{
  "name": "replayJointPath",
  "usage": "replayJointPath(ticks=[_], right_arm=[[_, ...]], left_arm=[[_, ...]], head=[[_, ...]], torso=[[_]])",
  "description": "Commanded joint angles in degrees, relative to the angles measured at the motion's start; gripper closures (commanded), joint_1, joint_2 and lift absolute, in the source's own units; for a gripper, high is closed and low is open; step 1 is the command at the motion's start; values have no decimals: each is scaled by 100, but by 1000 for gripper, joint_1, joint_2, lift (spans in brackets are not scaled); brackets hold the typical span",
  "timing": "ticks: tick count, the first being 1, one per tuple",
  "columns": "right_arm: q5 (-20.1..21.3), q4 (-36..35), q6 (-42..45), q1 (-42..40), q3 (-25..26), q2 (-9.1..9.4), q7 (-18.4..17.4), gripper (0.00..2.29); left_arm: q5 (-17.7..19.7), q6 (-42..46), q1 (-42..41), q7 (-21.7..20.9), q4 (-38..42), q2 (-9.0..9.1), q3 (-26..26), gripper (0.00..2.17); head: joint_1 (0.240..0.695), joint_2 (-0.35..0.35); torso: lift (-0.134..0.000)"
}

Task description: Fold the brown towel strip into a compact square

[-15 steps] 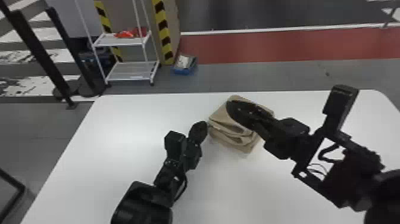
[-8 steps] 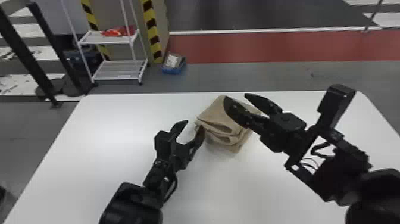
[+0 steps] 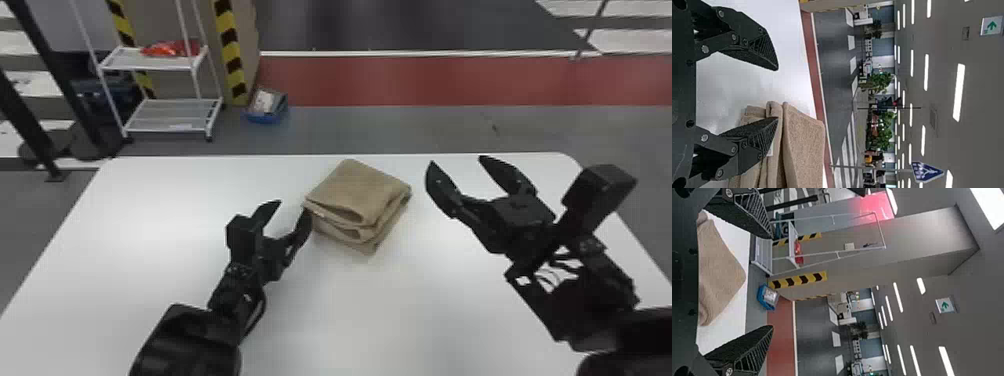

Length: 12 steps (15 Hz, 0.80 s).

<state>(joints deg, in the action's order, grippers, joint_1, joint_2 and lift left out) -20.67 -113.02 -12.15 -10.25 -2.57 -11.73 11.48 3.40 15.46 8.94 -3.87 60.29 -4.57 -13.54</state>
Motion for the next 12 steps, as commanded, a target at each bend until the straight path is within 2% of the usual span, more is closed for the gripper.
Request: replayJointPath(ticks=[1,4,6,9,12], right_arm=[[354,315,24,-38,205,-39,4,80],[468,658,6,-126,354,-75,118,80],[450,649,6,-240,345,-119,241,80],[362,412,-64,-416,381,-162,320,83],[195,465,-46,-486,539,-189,373,90]], left_arm=[[29,5,2,0,1,0,45,522],[29,23,37,-44,-43,-27,220,535],[38,128,266,-79,-386,-71,229,535],[-41,128,345,-62,-465,-115,238,535],[-367,110,380,-88,-527,-97,220,535]], head=[[695,-26],[695,-67],[695,-68],[695,-55],[695,-46]], torso=[[-108],[-108],[-108],[-108],[-108]])
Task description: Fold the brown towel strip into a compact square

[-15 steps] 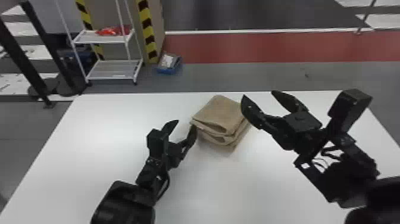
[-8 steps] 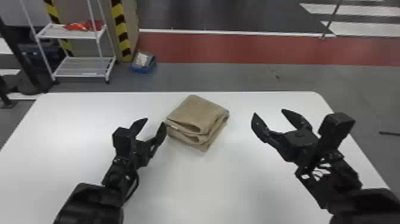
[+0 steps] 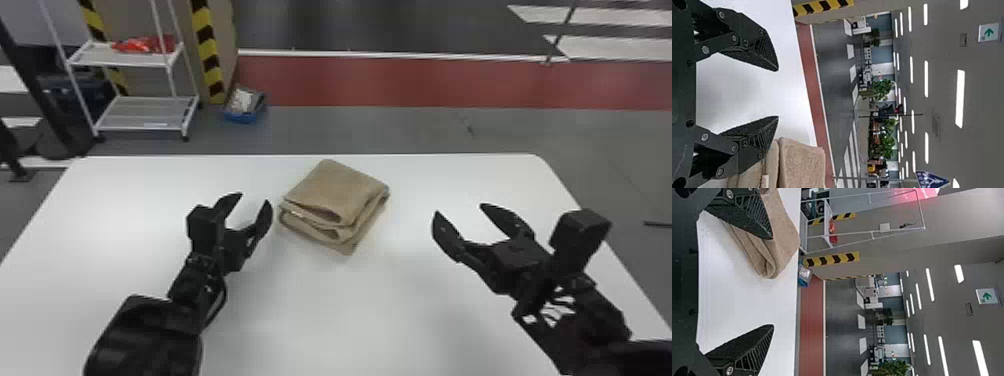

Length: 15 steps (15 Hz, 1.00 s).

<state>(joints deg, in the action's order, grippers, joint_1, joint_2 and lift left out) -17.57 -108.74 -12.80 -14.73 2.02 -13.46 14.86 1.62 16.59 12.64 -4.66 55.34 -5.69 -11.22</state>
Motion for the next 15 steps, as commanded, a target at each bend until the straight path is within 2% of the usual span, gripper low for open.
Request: replayJointPath(ticks=[1,3,7,11,15], right_arm=[[-274,81,18,-38,159,-34,96,90],[-388,169,88,-38,229,-51,122,90],[-573,248,123,-3,282,-95,131,90],[-907,371,123,67,378,-148,140,90],[-915,494,123,208,326,-130,140,90]], left_arm=[[-312,-3,11,-8,-50,33,-29,535],[-338,-38,2,-167,-41,60,-117,535],[-373,-179,-104,-202,73,60,-433,535],[-373,-1304,-719,-527,1180,51,-442,535],[-338,-1568,-1185,-562,1945,60,-495,535]], head=[[695,-54],[695,-69],[695,-116],[695,-146],[695,-180]], torso=[[-108],[-108],[-108],[-108],[-108]])
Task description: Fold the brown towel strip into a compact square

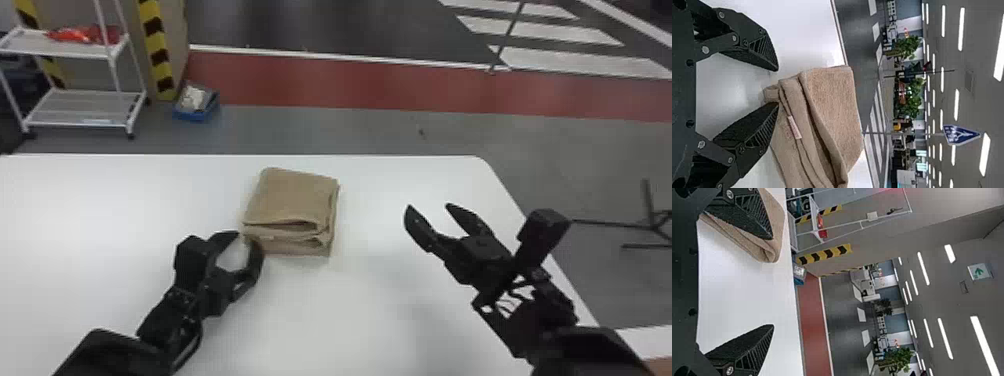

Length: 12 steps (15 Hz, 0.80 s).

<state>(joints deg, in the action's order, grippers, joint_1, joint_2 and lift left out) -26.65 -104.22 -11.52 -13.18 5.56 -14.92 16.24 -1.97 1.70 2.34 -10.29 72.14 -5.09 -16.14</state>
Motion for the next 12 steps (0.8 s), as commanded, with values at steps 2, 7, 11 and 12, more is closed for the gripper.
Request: replayJointPath(ticks=[2,7,11,12], right_arm=[[-16,68,-4,97,-90,33,-7,90],[-42,244,-4,246,-195,103,-7,90],[10,569,-4,439,-195,138,2,127],[81,692,-39,562,-204,147,2,167]], left_arm=[[74,-342,-489,-17,854,-44,129,535],[162,-501,-1342,-8,2427,-53,586,535],[259,-448,-1473,89,2664,-53,938,535],[259,-360,-1473,107,2664,-53,964,535]], head=[[695,-189],[695,-162],[695,-128],[695,-120]], torso=[[-108],[-108],[-108],[-108]])
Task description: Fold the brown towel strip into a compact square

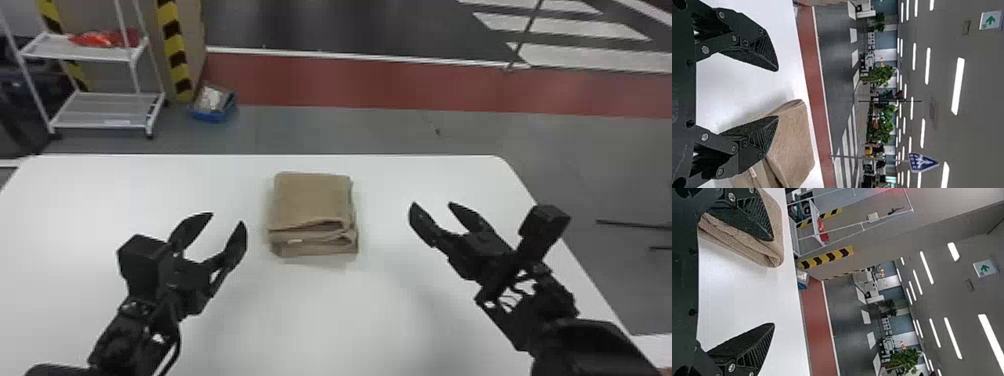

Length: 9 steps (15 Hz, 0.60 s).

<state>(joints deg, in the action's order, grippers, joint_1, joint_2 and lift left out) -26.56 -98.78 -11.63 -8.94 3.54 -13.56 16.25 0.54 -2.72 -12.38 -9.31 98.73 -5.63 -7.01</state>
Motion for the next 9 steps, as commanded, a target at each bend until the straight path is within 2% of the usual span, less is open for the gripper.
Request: replayJointPath(ticks=[1,2,4,5,6,7,9], right_arm=[[80,254,-152,235,-11,11,141,208],[63,298,-169,279,-11,20,282,232],[45,316,-275,358,-38,46,449,603],[89,333,-433,437,-73,37,449,988],[98,448,-556,586,-143,46,475,1528],[203,632,-556,780,-240,46,537,1791],[406,1353,-556,1386,-547,46,730,1932]], left_arm=[[16,100,-1,61,6,1,68,535],[34,153,8,78,6,1,86,535],[52,364,-1,272,6,9,130,535],[52,399,-1,324,6,9,165,535],[78,399,8,324,6,9,218,535],[113,364,34,324,-3,9,227,603],[245,-5,201,395,-29,9,235,1497]], head=[[695,-109],[695,-106],[695,-92],[695,-84],[695,-68],[695,-61],[695,-44]], torso=[[-108],[-108],[-108],[-108],[-108],[-108],[-108]])
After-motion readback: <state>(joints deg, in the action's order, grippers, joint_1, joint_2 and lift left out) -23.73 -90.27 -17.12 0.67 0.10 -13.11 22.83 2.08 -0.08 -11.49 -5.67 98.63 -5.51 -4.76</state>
